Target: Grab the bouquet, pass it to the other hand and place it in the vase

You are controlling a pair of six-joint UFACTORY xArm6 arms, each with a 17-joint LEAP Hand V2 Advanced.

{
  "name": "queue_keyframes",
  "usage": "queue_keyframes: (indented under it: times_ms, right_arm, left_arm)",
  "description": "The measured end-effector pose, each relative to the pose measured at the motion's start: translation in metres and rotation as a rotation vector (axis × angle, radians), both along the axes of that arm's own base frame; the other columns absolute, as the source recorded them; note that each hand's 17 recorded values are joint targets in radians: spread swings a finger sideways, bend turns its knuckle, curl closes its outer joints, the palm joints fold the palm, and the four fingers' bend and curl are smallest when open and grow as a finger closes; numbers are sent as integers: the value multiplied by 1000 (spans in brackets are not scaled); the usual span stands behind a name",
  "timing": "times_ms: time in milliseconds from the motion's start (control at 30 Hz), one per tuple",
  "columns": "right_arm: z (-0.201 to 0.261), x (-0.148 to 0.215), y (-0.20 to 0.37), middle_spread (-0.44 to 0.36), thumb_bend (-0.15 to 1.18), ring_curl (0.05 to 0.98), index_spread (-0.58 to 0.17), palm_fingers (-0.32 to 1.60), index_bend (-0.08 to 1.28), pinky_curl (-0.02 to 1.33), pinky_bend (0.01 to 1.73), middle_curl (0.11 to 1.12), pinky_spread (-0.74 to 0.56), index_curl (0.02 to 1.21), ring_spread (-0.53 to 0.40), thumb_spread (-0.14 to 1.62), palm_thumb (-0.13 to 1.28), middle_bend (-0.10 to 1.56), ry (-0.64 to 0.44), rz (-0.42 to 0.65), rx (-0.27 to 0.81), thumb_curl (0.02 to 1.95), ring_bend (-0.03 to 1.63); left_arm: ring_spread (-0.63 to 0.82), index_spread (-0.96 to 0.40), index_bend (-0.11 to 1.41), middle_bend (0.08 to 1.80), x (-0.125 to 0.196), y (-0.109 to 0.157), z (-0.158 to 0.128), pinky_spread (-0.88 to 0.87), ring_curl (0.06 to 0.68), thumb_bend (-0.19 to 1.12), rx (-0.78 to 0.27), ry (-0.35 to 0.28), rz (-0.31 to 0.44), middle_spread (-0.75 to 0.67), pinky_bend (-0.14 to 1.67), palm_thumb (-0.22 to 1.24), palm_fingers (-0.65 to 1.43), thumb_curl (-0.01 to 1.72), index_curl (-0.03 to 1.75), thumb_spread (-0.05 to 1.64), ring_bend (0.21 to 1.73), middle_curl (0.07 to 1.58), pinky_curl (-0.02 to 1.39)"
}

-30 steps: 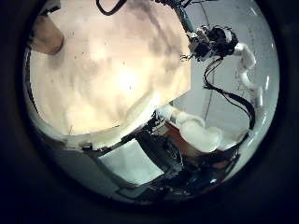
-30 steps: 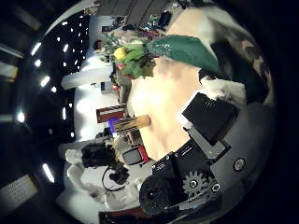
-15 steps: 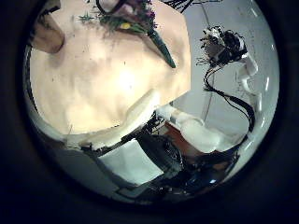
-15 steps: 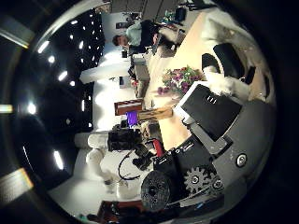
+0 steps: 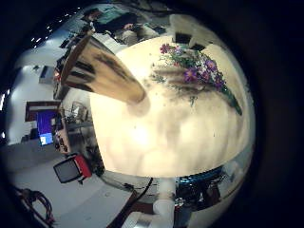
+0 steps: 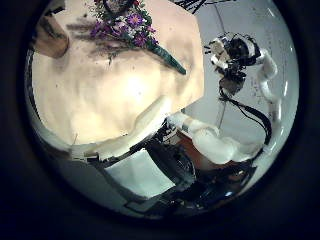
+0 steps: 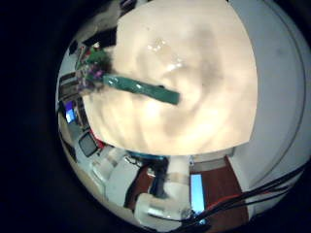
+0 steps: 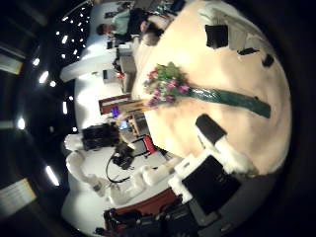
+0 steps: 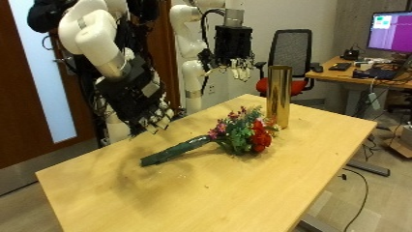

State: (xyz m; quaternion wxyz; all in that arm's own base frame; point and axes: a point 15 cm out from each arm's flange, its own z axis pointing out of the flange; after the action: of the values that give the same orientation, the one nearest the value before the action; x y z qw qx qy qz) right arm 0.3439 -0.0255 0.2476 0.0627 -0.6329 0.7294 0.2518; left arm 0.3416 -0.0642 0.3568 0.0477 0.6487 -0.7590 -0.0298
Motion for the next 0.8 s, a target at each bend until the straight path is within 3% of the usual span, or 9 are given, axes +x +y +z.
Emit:
queue_keyframes:
  times_ms: [167, 267, 800]
  right_arm:
    - [-20, -6, -2, -58, -26, 345, -255, 34, 328, 452, 522, 492, 210, 634, 16, 1003, 769, 585, 37, 13, -18, 507, 728]
    - [-31, 4, -5, -14, -26, 305, -244, 61, 279, 410, 468, 448, 265, 565, 55, 999, 773, 520, 21, 7, -33, 482, 637]
    - [-76, 29, 15, 57, -25, 217, -226, 198, 173, 309, 261, 346, 260, 387, 112, 972, 800, 268, 21, 37, -49, 435, 388]
  left_arm:
    - [108, -16, 186, 241, -1, -1, 0, 7, 107, -21, -1, 3, -1, 1, 354, 301, 448, 263, 454, 1106, 601, 449, 307]
    - [108, -16, 186, 240, 1, -1, 1, 8, 106, -21, -3, -2, -1, 6, 355, 301, 449, 263, 454, 1106, 599, 449, 306]
    - [104, -16, 184, 241, 0, -3, -3, 1, 107, -21, 3, 8, 5, -2, 359, 301, 453, 263, 451, 1106, 605, 449, 301]
